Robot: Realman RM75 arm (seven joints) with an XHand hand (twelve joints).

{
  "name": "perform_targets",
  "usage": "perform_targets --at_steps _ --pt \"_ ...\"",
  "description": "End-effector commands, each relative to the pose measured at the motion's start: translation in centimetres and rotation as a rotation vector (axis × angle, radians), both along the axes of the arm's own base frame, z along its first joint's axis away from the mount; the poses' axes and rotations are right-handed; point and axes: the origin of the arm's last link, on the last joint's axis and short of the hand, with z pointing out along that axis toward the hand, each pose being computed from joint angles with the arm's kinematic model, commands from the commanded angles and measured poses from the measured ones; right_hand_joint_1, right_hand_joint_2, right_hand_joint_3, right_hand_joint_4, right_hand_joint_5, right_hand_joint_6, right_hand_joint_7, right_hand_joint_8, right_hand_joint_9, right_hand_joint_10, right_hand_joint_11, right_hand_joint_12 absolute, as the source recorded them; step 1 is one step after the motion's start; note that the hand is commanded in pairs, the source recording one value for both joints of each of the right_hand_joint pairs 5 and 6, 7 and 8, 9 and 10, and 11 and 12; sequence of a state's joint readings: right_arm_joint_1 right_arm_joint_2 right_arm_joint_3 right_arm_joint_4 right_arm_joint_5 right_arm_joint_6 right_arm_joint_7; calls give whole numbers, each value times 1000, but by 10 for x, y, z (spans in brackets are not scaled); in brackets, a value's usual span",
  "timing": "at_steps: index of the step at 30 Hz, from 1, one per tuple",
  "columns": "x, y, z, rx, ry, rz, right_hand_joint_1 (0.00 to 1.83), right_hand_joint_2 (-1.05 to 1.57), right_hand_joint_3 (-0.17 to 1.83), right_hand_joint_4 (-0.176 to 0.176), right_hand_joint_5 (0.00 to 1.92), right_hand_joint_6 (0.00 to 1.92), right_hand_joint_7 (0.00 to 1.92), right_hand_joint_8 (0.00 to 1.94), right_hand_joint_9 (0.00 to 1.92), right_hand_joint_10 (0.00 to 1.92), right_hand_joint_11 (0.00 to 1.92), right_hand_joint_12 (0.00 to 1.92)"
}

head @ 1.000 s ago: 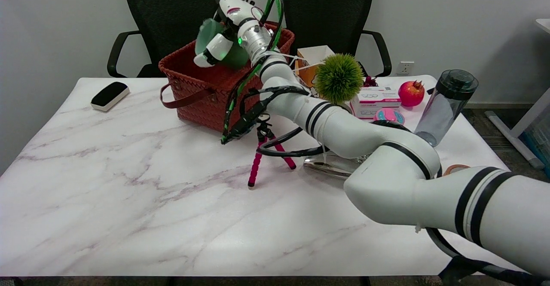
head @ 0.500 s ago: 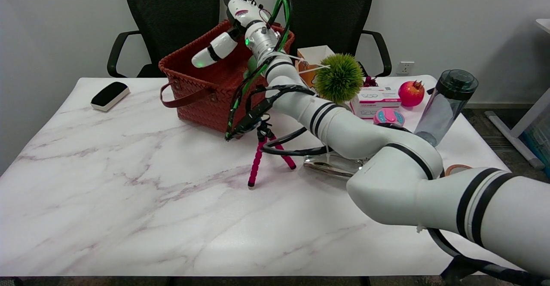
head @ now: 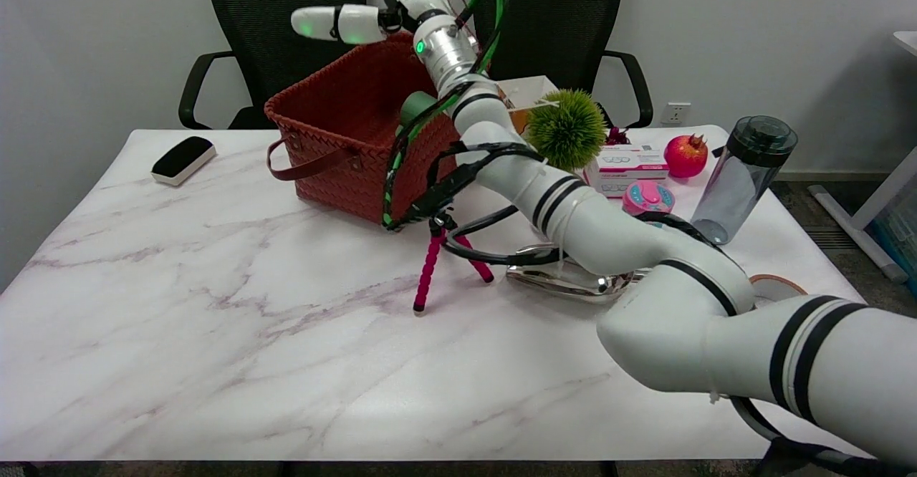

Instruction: Place the green mug into the brown storage basket.

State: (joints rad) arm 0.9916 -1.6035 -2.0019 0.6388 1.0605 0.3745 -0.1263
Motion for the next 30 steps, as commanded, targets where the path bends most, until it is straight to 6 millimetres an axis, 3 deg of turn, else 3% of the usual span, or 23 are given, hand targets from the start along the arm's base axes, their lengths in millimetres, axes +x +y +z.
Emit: perform_targets --at_steps 1,10,24,30 --pt "28 88 24 203 -339 190 453 594 -175 0 0 0 0 0 0 0 0 0" --pt "9 161 33 229 -409 244 393 818 -175 0 0 0 0 0 0 0 0 0" --pt "-48 231 60 76 -503 212 368 904 -175 0 0 0 0 0 0 0 0 0" --pt "-61 260 70 42 -523 291 292 1464 -175 0 0 0 0 0 0 0 0 0"
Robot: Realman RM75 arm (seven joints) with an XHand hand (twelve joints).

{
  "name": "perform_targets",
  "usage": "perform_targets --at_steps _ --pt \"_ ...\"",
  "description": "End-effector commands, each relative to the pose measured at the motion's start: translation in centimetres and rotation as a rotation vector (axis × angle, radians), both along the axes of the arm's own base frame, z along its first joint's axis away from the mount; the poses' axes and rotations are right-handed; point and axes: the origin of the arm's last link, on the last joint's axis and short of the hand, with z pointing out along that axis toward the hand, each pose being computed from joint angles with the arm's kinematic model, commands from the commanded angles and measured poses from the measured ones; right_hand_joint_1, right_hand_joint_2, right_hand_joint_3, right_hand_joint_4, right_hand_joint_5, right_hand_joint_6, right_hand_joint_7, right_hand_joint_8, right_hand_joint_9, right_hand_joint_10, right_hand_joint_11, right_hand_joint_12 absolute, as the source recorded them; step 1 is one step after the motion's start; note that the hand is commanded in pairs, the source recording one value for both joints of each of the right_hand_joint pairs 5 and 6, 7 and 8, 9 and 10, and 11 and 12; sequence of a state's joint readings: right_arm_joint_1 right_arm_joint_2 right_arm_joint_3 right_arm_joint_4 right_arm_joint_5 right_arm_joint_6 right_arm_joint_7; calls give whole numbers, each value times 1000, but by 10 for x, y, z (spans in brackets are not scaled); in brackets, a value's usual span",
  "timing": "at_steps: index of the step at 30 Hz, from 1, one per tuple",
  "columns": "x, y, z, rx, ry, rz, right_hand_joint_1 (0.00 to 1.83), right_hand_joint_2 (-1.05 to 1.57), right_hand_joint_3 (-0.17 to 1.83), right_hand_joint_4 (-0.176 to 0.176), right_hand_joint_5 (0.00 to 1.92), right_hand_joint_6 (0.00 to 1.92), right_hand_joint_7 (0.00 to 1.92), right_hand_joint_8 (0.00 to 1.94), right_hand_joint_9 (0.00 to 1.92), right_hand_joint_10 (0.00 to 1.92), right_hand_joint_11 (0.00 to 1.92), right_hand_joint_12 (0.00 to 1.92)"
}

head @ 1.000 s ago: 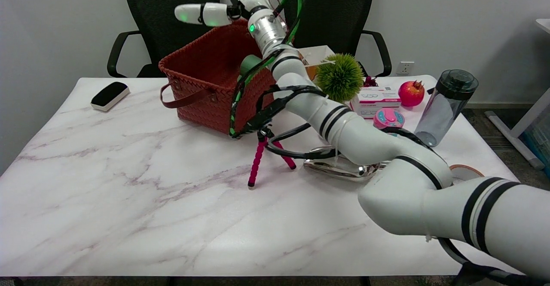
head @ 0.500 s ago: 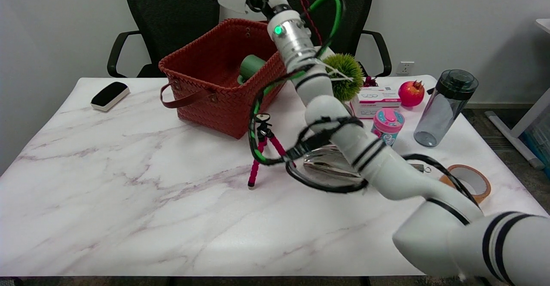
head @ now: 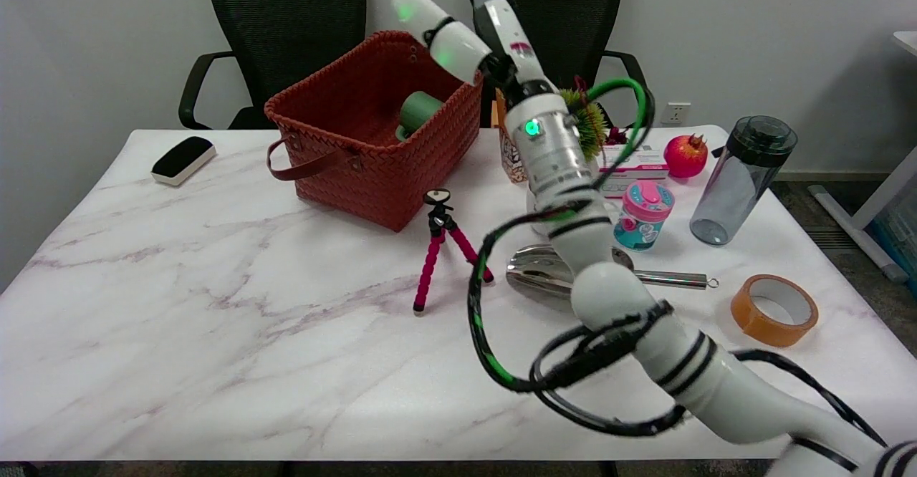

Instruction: Place the green mug into the brown storage basket.

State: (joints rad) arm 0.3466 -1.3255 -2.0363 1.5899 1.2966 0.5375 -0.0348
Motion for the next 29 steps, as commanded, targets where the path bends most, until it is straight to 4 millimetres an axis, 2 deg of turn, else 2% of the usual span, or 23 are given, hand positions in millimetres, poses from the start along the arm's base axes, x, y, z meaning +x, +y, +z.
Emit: perform_targets --at_steps 1,8,11,14,20,29 --pt "-40 102 28 -81 -141 58 281 1524 -175 0 0 0 0 0 0 0 0 0" --pt "-56 116 29 -80 -176 85 289 1571 -175 0 0 0 0 0 0 0 0 0" --pt "-55 119 29 -81 -166 99 320 1434 -172 0 0 0 0 0 0 0 0 0" --pt "-54 120 30 -84 -165 106 264 1333 -175 0 0 0 0 0 0 0 0 0" --pt "-60 118 31 -34 -245 103 271 1209 -175 0 0 0 0 0 0 0 0 0" --pt "-68 119 34 16 -319 125 250 1218 -175 0 0 0 0 0 0 0 0 0"
